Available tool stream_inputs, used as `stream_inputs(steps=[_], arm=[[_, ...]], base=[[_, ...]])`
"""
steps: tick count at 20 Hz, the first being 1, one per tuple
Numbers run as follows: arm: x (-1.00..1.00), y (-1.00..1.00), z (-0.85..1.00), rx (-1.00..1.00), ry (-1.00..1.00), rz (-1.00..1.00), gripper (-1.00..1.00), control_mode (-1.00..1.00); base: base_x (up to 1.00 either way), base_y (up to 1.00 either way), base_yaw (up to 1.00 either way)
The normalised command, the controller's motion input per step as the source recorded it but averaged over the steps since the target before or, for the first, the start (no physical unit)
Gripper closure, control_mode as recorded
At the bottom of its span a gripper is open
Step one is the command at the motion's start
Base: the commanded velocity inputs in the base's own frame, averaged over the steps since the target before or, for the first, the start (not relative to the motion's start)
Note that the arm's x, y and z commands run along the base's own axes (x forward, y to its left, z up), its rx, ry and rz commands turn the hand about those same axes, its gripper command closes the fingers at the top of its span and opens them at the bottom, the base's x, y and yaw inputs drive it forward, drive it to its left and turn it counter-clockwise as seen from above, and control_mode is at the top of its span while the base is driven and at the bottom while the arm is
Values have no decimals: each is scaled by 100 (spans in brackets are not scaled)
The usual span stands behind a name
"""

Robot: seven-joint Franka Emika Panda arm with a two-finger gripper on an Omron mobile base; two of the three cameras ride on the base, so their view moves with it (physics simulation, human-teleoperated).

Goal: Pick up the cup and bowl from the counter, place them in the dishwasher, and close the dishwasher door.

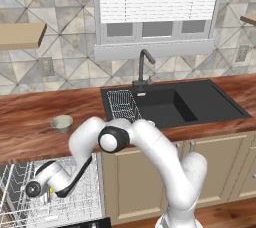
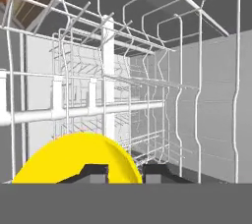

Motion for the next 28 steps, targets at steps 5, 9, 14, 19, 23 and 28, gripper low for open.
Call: stream_inputs(steps=[5, 9, 14, 19, 23, 28], arm=[[-42, 8, -4, 0, -10, 0, -100, -100], [-62, 4, 6, 0, -13, 0, -100, -100], [-29, 0, 21, 0, -8, 0, -100, -100], [-27, 0, 23, 8, -1, 0, -100, -100], [-27, 0, 27, 18, 0, -1, -100, -100], [-14, 0, 14, 9, 0, -1, -100, -100]], base=[[0, 0, 0], [0, 0, 0], [0, 0, 0], [0, 0, 0], [0, 0, 0], [0, 0, 0]])
